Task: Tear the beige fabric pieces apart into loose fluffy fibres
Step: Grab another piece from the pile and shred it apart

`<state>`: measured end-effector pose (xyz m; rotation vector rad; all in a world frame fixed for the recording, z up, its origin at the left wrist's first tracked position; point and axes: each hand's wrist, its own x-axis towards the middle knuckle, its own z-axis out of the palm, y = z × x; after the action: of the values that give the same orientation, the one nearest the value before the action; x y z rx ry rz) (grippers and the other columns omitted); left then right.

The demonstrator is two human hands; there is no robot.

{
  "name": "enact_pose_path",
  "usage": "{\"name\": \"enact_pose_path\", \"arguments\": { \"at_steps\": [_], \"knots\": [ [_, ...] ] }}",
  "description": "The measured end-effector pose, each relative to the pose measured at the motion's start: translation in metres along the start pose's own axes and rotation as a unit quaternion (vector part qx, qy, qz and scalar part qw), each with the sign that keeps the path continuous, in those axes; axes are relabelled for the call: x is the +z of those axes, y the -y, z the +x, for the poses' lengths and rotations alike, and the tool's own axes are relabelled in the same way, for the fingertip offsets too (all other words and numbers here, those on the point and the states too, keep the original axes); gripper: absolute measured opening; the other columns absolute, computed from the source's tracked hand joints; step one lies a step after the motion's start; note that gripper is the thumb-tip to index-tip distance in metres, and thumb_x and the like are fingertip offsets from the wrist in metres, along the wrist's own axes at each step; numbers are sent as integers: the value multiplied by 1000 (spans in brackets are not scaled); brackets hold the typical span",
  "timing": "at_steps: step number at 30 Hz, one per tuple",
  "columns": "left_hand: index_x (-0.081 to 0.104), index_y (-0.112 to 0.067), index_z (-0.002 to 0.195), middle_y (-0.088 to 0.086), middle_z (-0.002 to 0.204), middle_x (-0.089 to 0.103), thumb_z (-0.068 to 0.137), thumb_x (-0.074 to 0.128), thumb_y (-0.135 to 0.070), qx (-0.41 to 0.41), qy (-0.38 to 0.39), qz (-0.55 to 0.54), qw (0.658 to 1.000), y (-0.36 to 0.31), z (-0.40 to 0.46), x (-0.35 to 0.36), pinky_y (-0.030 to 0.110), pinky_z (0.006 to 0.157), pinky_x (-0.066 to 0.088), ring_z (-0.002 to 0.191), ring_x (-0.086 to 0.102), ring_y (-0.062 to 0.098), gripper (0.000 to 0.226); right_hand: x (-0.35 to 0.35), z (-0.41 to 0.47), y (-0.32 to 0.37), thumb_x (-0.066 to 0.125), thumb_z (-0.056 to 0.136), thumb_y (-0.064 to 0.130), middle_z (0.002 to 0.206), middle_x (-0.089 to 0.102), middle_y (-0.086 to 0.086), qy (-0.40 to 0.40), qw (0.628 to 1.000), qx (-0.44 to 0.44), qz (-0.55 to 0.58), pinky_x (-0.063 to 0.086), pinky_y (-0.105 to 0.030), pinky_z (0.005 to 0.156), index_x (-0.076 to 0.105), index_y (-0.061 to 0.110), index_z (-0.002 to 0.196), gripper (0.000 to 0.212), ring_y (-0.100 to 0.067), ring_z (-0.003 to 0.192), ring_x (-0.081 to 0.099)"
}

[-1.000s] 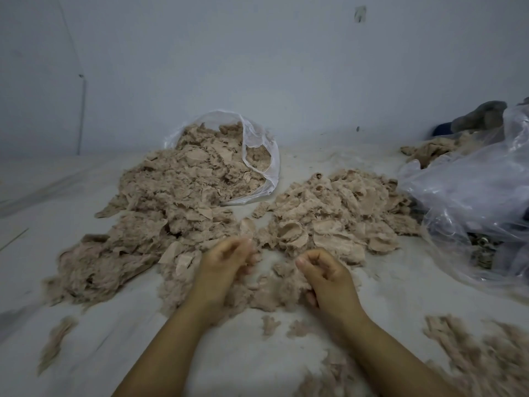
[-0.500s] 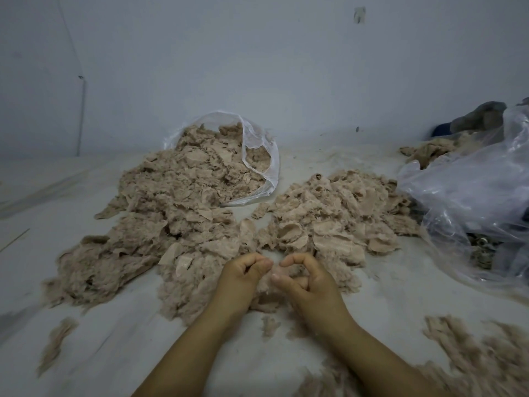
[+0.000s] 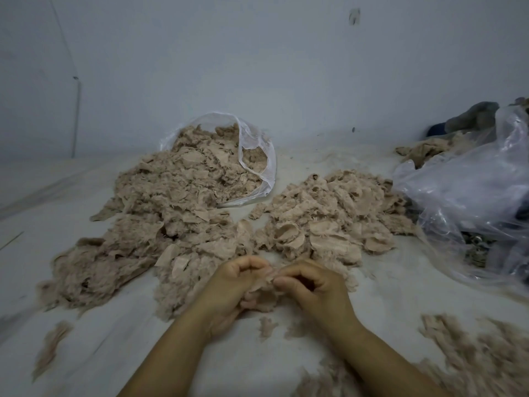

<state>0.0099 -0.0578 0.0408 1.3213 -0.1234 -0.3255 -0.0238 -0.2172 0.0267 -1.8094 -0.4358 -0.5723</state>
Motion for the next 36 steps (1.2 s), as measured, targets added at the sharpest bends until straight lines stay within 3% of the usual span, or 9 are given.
{"name": "enact_pose_path", "arguments": {
  "at_steps": [4,8,11,14,17,20,27,31,36],
  "knots": [
    [64,-13,77,5,66,58,85,65,-5,128,-127,167,969,-2,6,-12,21,43,47,48,56,16,11,-1,5,2,66,85,14,54,63,5,-13,984,127,125,43,-17,49,68,25,79,13,-4,46,54],
    [67,-25,97,-10,92,61,81,69,-39,190,-18,603,774,1,5,-27,22,80,42,85,56,5,21,-8,14,-2,61,81,16,104,73,-6,-68,888,210,402,57,-23,74,50,24,121,42,-17,94,70],
    [68,-26,100,-8,93,60,84,62,-50,188,27,695,694,5,9,-30,25,88,35,90,52,8,29,-3,6,-2,64,86,16,96,73,-8,22,929,258,263,59,-30,76,54,17,122,37,-19,84,70],
    [71,-25,85,-12,80,60,86,66,-31,248,13,572,782,6,9,-26,21,74,39,78,53,1,8,5,1,-7,67,88,19,108,62,0,104,967,226,50,56,-29,76,52,27,126,42,-12,81,64],
    [72,-37,80,-13,77,62,84,70,-19,261,13,457,850,5,7,-18,13,70,42,77,56,0,18,9,-1,-6,73,82,19,104,57,11,128,971,197,33,53,-23,70,55,34,118,42,-8,74,62],
    [70,-38,84,-7,83,64,89,64,-22,240,55,453,857,6,6,-17,23,75,46,80,58,5,18,9,0,-7,75,78,5,69,64,2,82,972,200,94,54,-23,56,65,22,86,21,-9,55,61],
    [64,-38,90,-14,89,66,82,56,-48,204,124,412,879,2,-1,-21,16,73,45,83,61,3,15,5,2,-6,75,79,13,62,66,-7,65,968,213,112,48,-24,48,67,10,76,9,-12,50,57],
    [59,-42,88,-27,85,63,84,69,-27,190,69,469,860,4,2,-23,10,68,42,78,58,-7,19,2,2,-10,68,86,17,54,60,-2,36,965,236,106,46,-24,49,64,10,74,15,-10,48,53],
    [63,-30,82,-15,57,62,94,54,-14,154,-9,411,898,3,4,-24,8,43,38,43,52,-7,22,4,4,-13,52,97,16,57,63,-4,-1,950,273,154,46,-24,47,54,9,80,19,-12,46,54]
  ]
}}
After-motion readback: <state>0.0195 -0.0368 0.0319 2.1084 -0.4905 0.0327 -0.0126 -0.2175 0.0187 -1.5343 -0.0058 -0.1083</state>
